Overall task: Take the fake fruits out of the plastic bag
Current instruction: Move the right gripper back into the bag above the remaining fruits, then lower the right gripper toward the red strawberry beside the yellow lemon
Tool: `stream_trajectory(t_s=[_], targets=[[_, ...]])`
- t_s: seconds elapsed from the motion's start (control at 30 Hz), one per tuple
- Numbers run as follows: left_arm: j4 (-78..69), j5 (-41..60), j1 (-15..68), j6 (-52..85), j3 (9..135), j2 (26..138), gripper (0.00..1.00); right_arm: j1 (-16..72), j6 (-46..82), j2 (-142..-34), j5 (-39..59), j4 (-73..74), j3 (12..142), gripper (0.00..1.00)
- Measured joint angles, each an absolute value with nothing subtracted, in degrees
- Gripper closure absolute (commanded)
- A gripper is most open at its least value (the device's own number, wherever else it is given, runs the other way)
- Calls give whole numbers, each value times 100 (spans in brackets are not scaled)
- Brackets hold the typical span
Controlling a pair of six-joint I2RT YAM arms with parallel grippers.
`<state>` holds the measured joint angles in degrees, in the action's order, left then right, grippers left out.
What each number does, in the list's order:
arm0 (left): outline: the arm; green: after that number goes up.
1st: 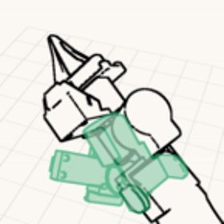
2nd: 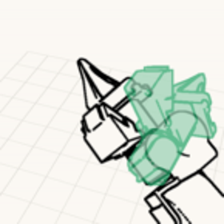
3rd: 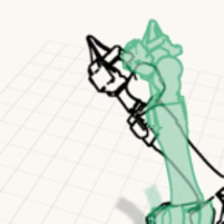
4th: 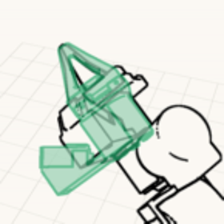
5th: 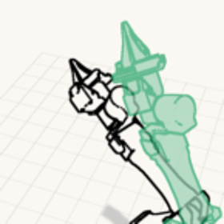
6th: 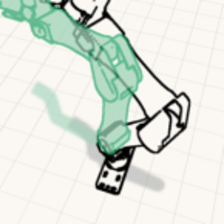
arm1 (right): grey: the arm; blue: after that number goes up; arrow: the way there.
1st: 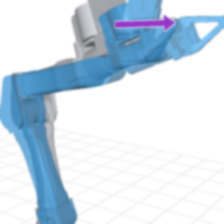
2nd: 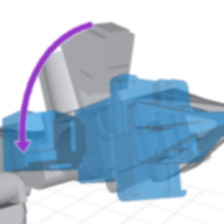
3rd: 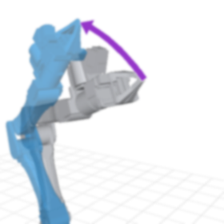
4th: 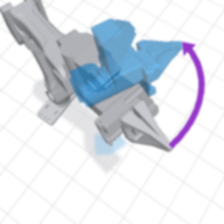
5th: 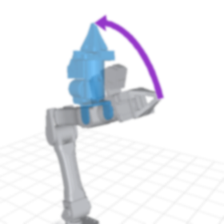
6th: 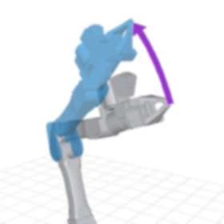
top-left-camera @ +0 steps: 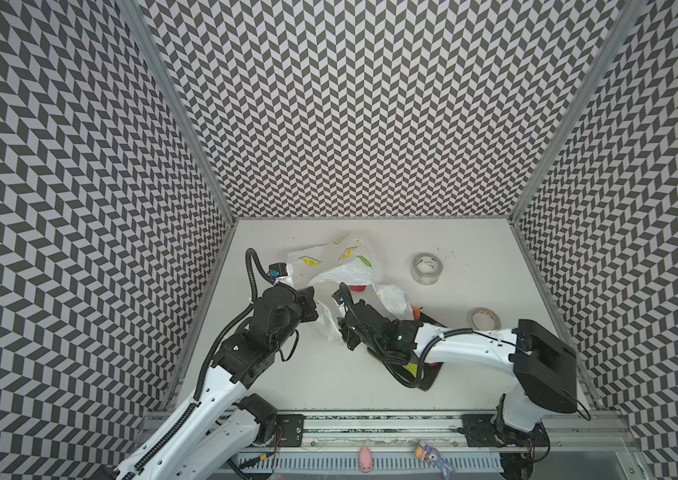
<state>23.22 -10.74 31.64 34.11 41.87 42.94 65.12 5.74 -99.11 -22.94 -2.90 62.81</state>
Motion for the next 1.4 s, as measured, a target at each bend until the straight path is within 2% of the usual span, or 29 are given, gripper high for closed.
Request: stream_trajectory(t_s=[0.27,0.47,0.67,0.73,0.93,1.4], targets=[[2421,-1015,3164,3236,4237,4152,100,6110,-526,-10370,-2834,-357,6281,61],[2464,-854,3164,3028,4237,4001,100,5920,-1070,-10805,-3301,-366,6508,43],[2462,-711,3164,2873,4222,3793,100,5819,-1199,-11246,-3358,-342,7017,24],[2462,-696,3164,2832,4211,3787,100,5749,-1074,-11399,-3326,-373,7269,19],[2491,-668,3164,2812,4099,3824,100,5459,-84,-11708,-2956,-534,7806,13],[2665,-484,3164,2834,3977,3883,100,4906,2375,-11747,-2051,-399,7830,8]])
